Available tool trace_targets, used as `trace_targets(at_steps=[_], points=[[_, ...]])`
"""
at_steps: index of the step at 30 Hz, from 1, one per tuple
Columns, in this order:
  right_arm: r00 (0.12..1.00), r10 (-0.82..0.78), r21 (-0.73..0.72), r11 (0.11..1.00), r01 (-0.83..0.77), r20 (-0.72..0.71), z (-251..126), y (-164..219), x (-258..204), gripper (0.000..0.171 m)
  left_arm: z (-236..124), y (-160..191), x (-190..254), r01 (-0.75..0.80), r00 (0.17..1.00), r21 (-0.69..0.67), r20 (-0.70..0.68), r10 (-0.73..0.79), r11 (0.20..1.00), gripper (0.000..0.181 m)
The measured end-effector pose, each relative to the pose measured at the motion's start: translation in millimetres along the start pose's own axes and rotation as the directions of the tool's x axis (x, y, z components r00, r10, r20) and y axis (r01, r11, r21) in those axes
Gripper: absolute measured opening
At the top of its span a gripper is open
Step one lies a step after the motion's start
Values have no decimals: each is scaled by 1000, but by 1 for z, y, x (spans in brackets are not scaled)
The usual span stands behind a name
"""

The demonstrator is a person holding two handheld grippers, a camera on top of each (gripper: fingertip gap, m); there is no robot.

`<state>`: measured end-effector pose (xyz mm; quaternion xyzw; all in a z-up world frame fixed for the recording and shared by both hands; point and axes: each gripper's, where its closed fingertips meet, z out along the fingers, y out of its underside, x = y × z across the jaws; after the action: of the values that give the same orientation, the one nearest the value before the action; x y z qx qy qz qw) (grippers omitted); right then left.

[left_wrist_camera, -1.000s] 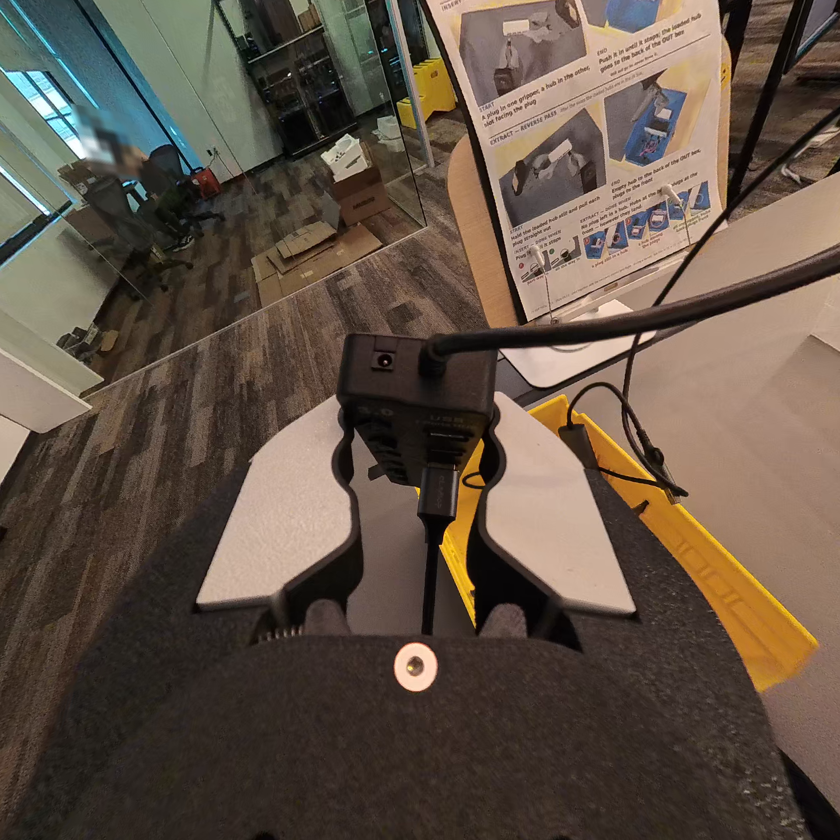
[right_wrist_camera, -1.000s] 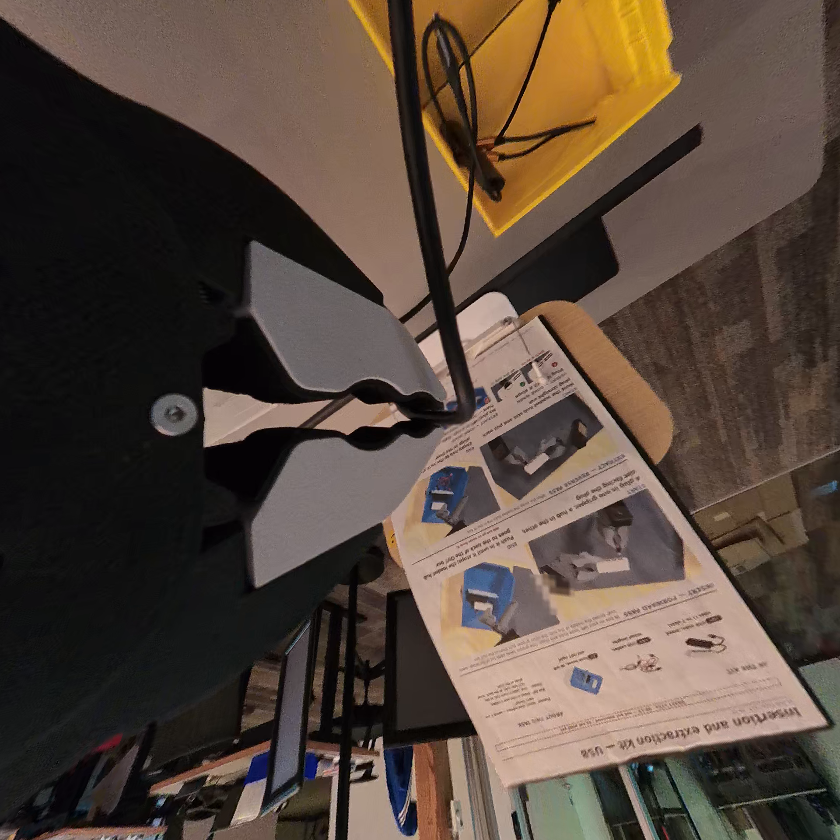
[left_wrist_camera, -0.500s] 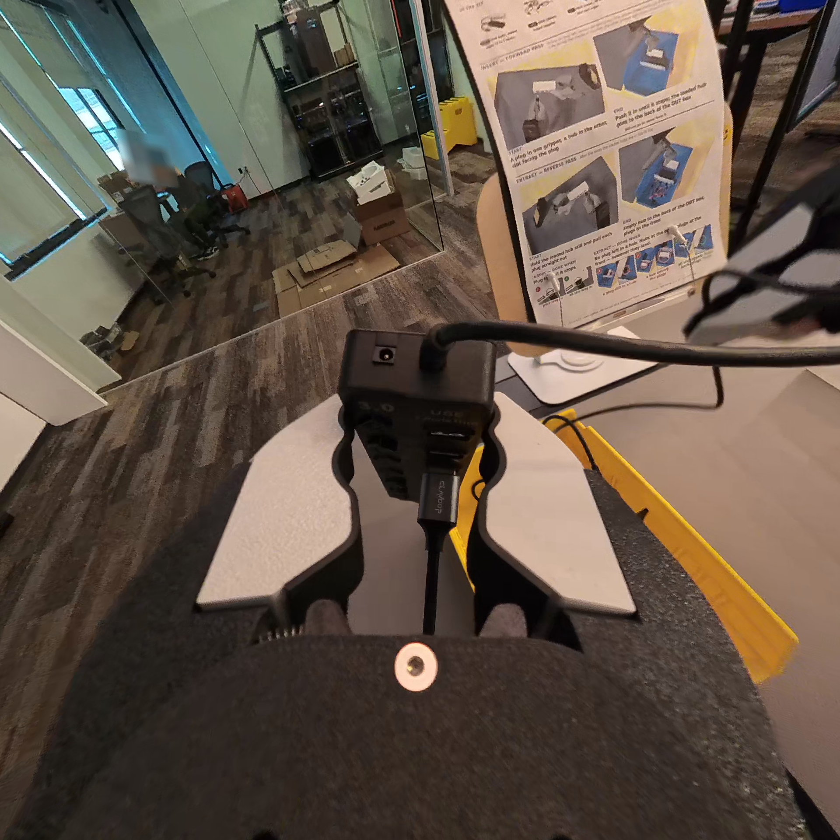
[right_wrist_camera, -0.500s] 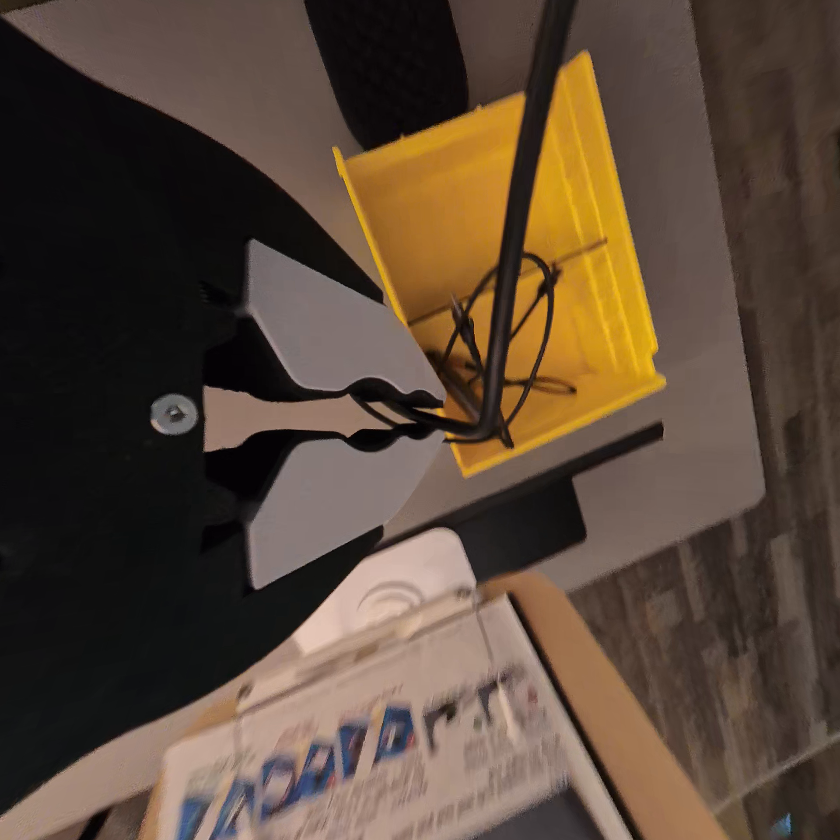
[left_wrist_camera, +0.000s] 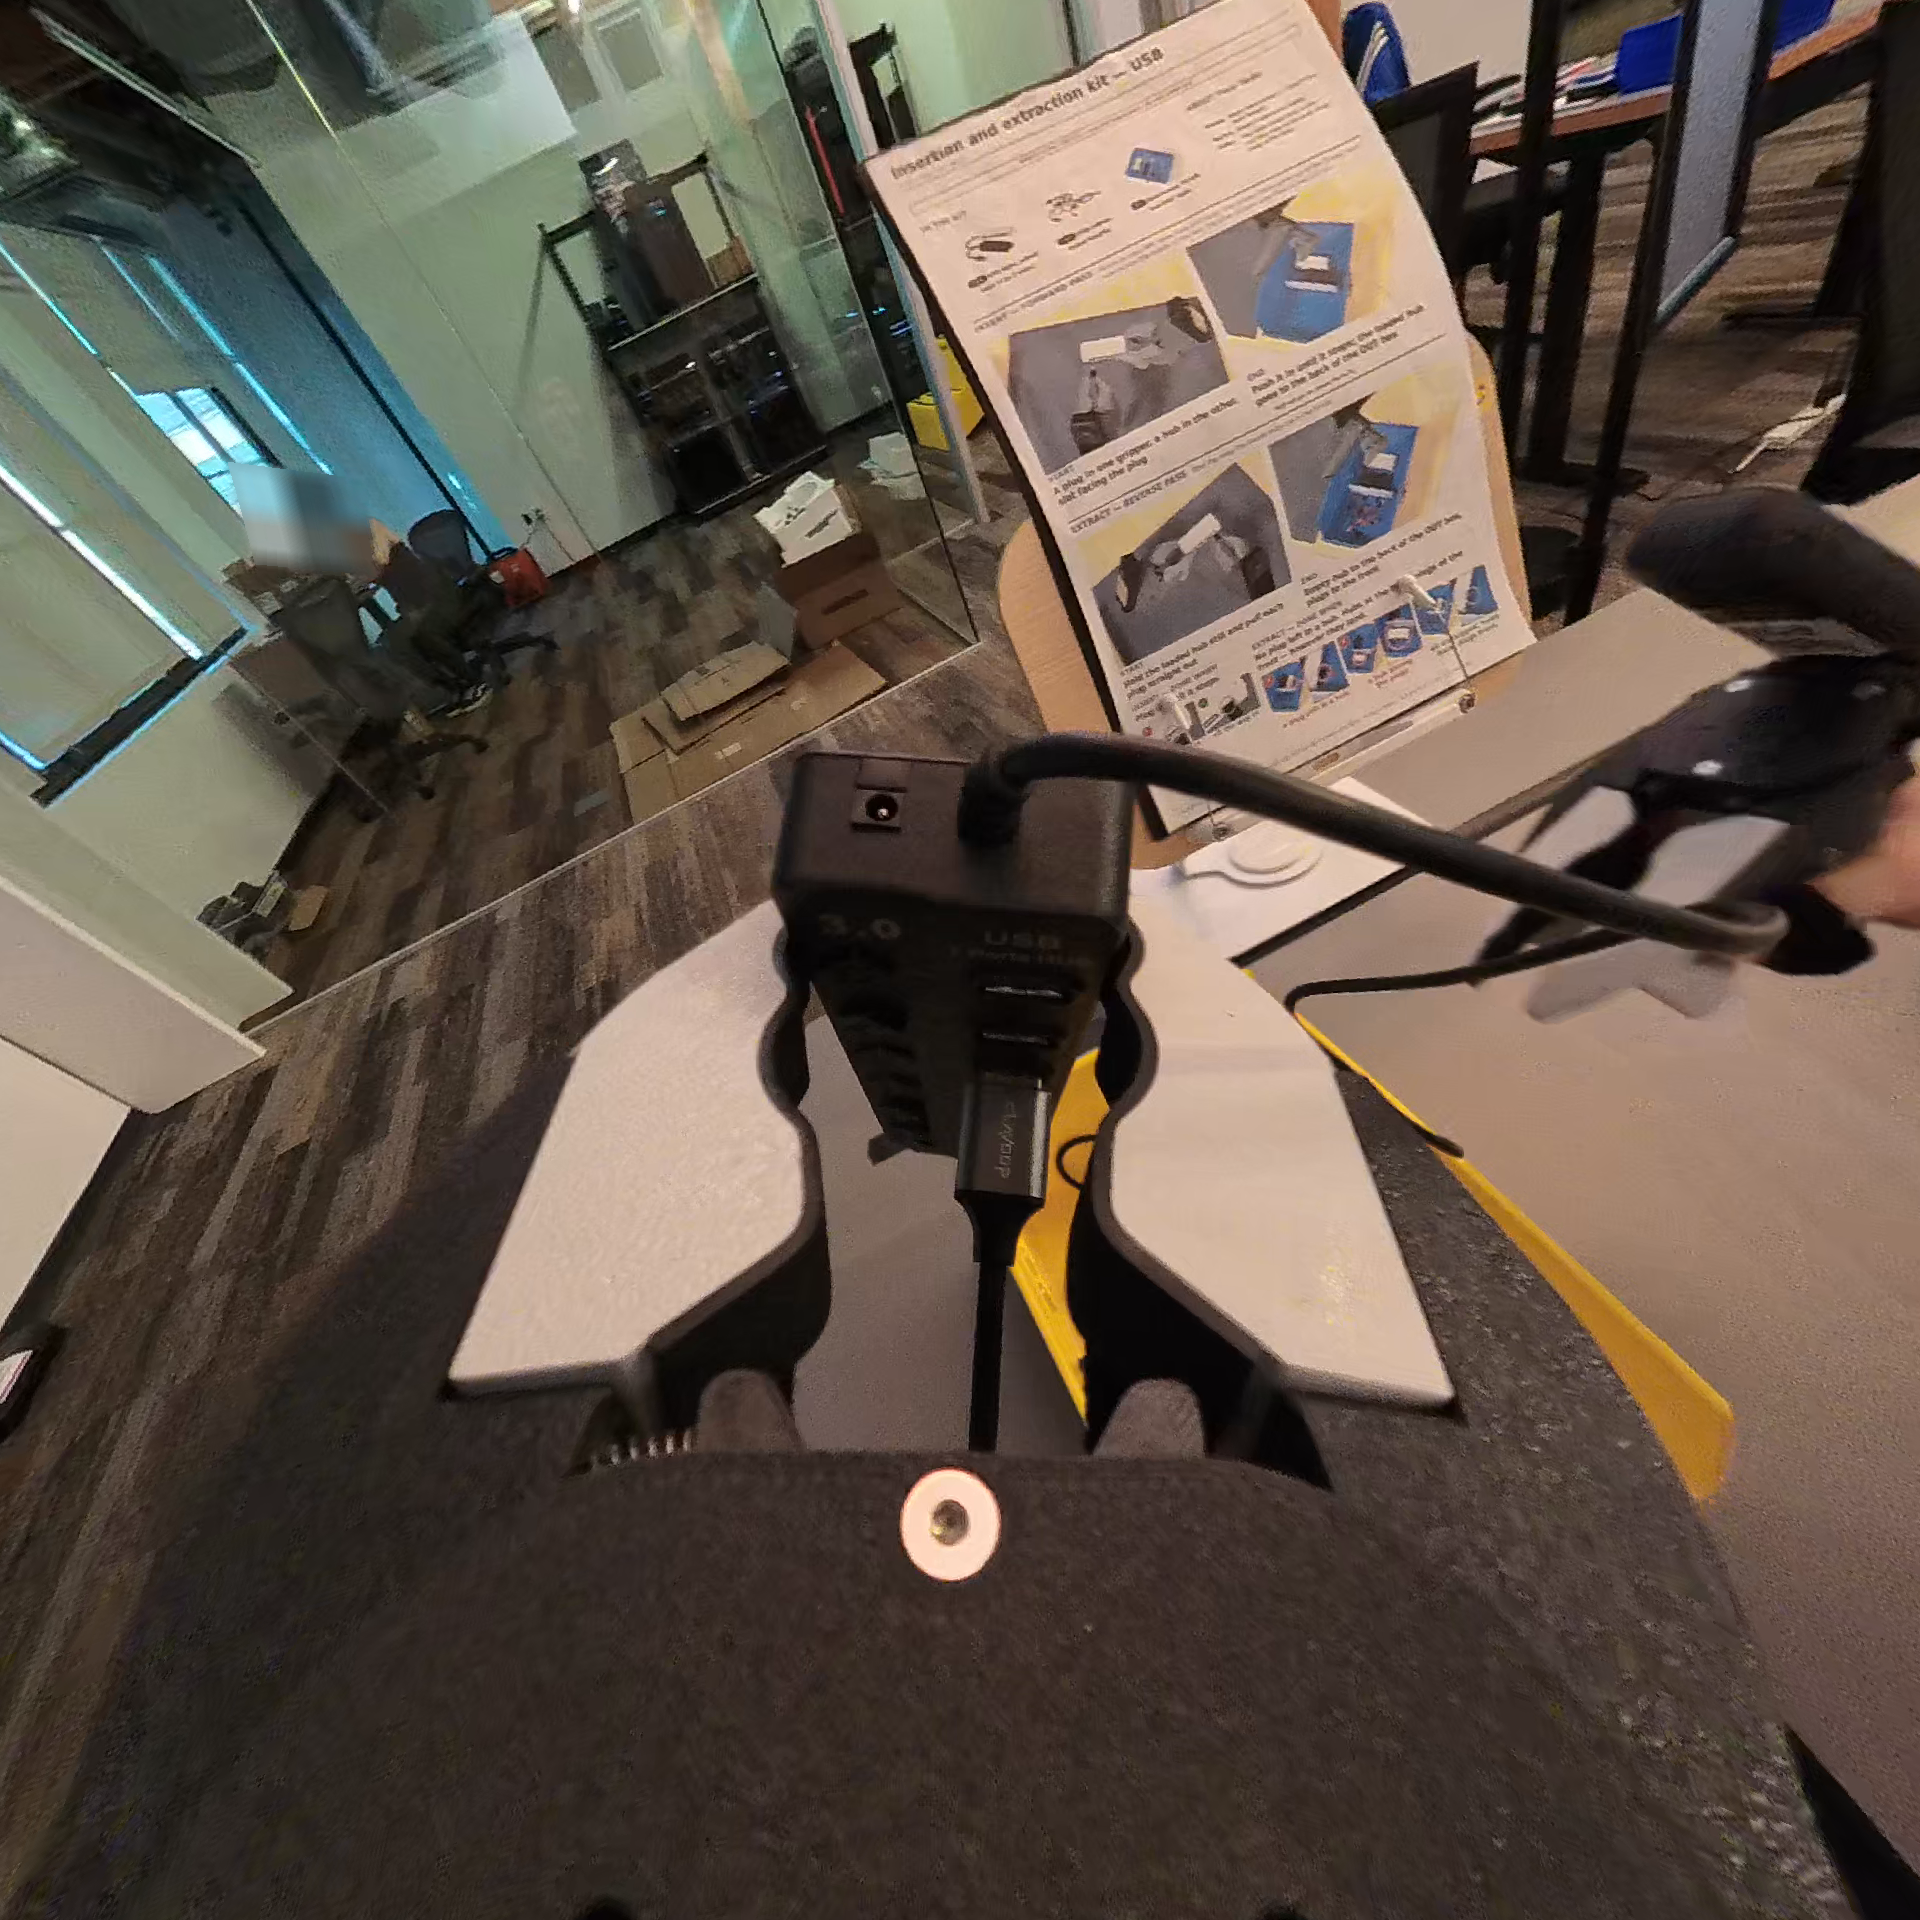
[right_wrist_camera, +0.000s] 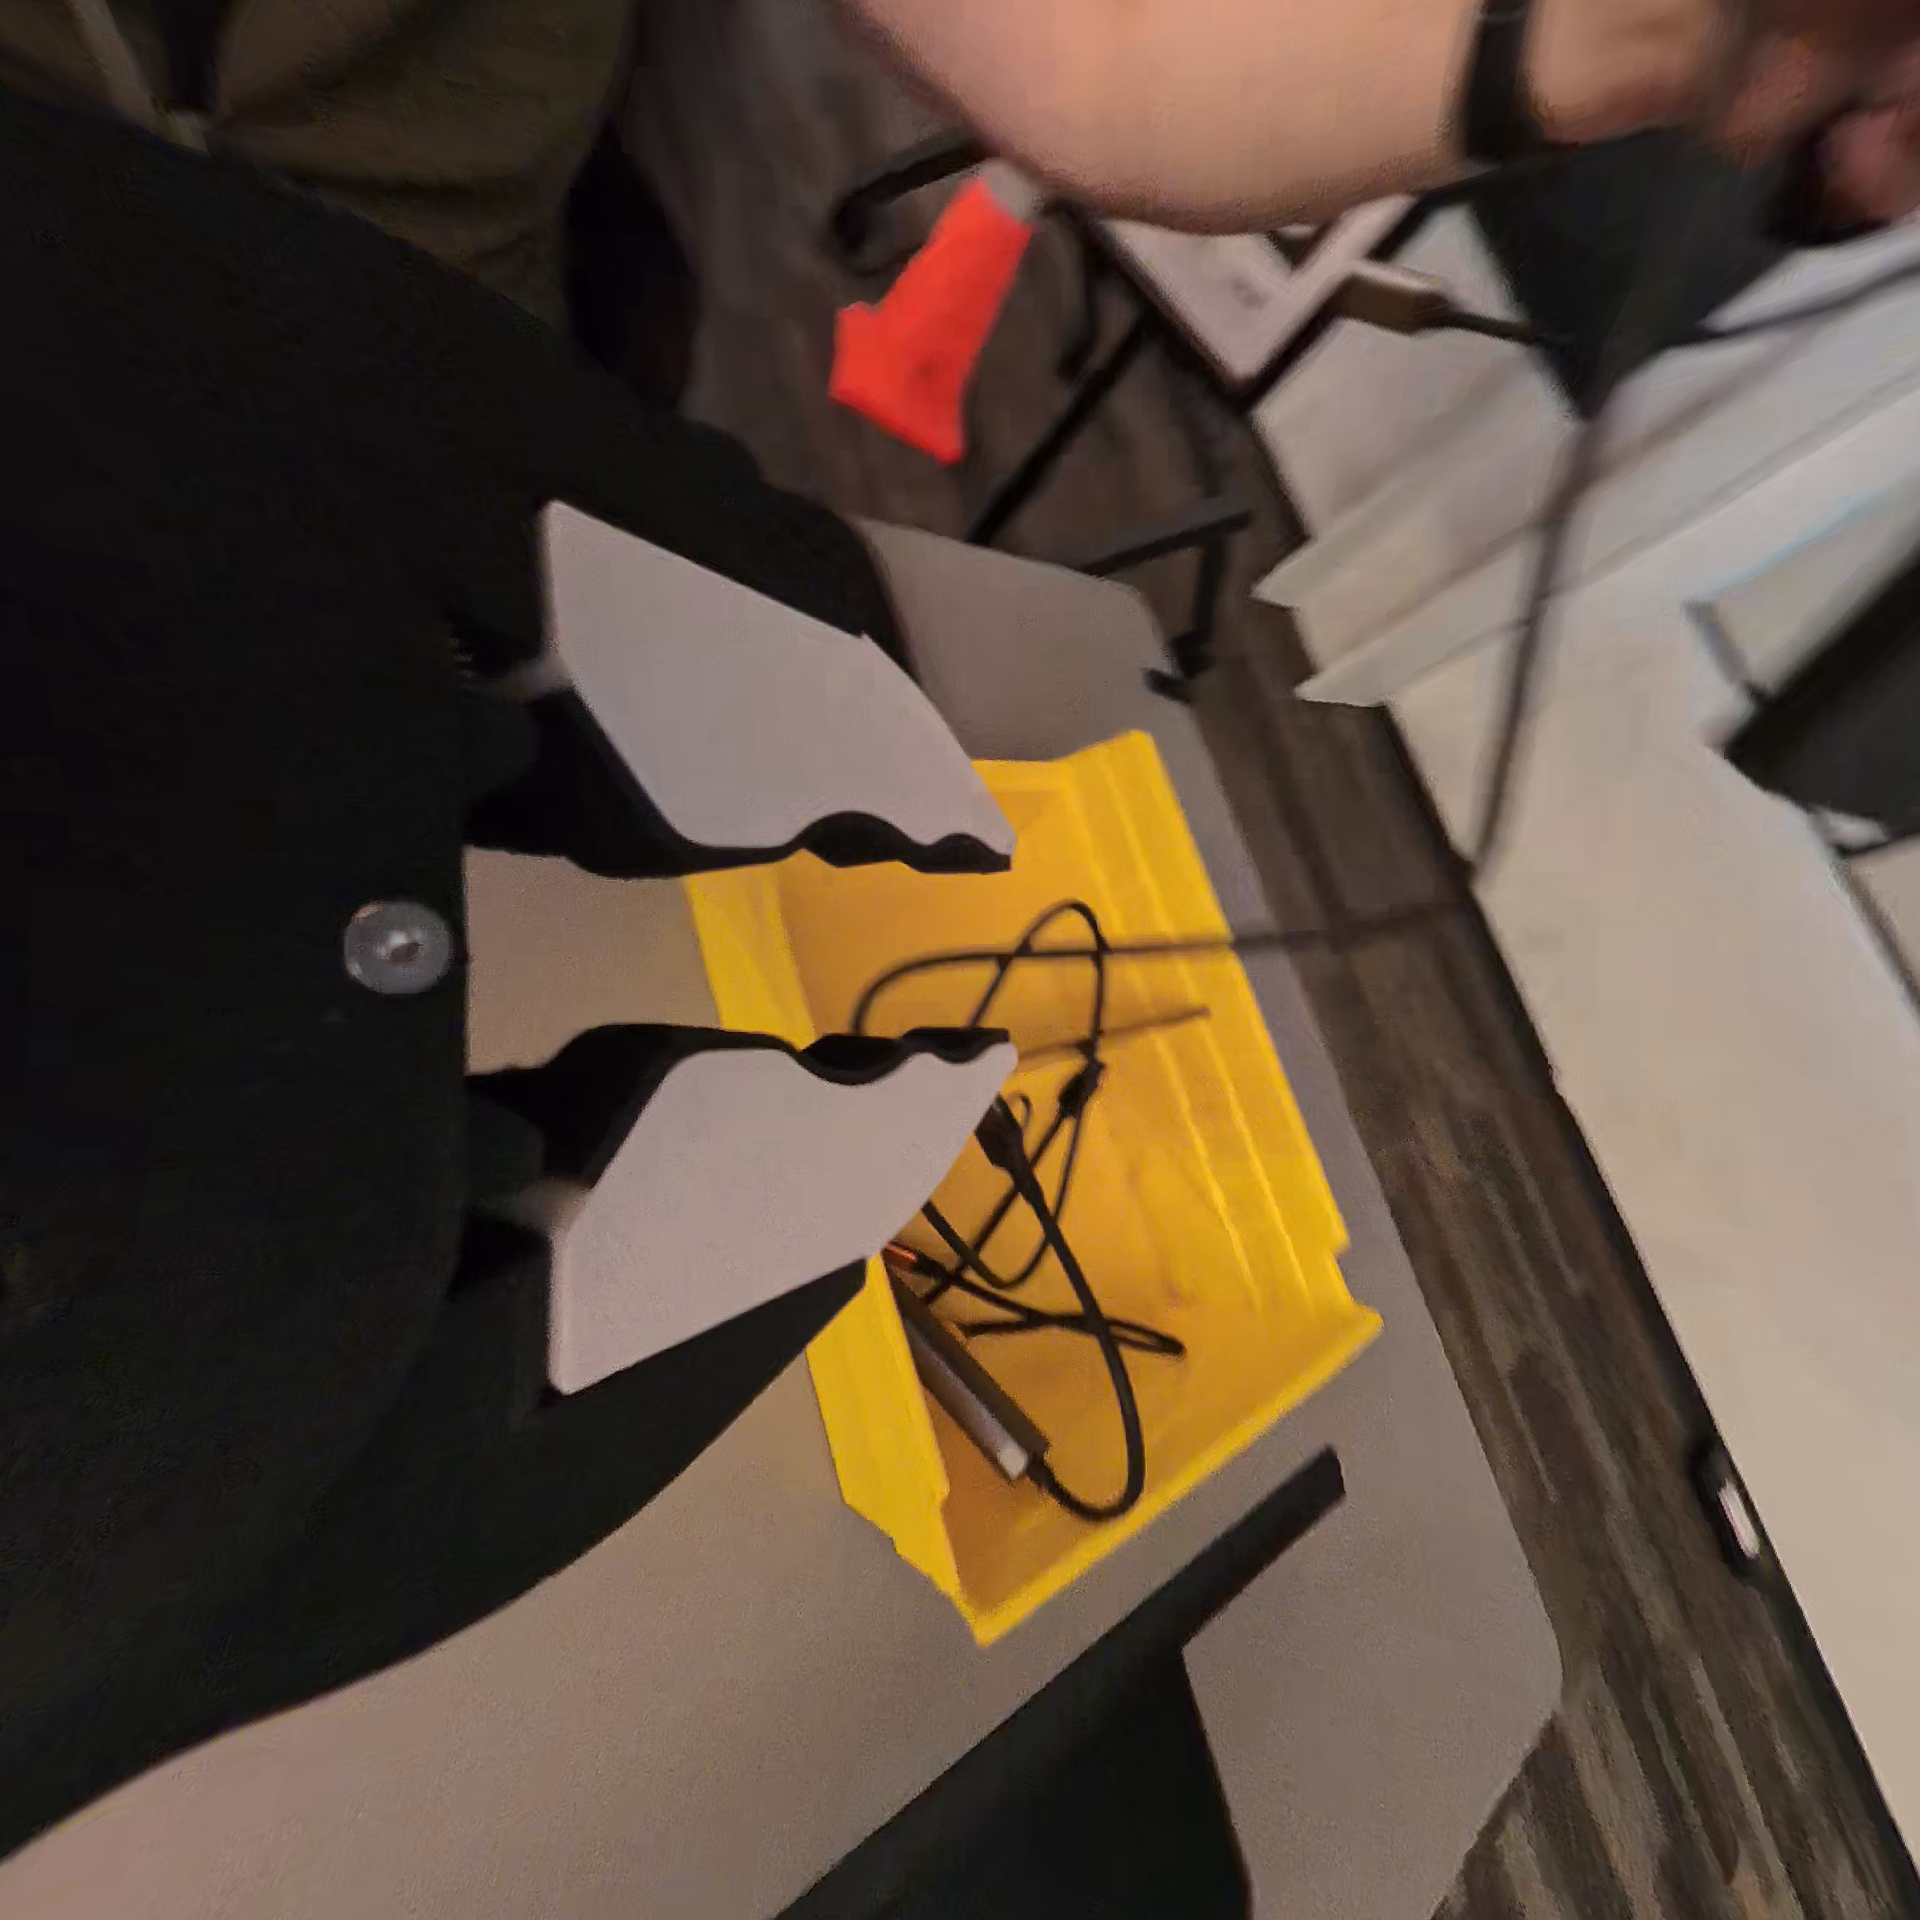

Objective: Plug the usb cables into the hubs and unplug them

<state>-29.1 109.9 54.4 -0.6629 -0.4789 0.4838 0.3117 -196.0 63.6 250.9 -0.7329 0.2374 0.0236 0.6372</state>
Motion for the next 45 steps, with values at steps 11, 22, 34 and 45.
trace_targets(at_steps=[11, 22, 34, 45], points=[[915, 301, -16, 948, -317, -269, 80, 19, 88, 31, 10, 21, 4, -21, 1000, -52, -18, 20, 998, 53], [916, 307, -56, 942, -332, -258, 89, 21, 88, 9, 17, 31, 1, -22, 1000, -62, -22, 21, 998, 53], [956, 139, -36, 988, -153, -260, 61, -21, 71, 6, 41, 64, 5, -14, 999, -164, -49, 6, 986, 53], [955, 52, 46, 998, -41, -293, 21, -87, 50, 5, 87, 131, 26, -55, 991, -349, -135, 8, 935, 53]])
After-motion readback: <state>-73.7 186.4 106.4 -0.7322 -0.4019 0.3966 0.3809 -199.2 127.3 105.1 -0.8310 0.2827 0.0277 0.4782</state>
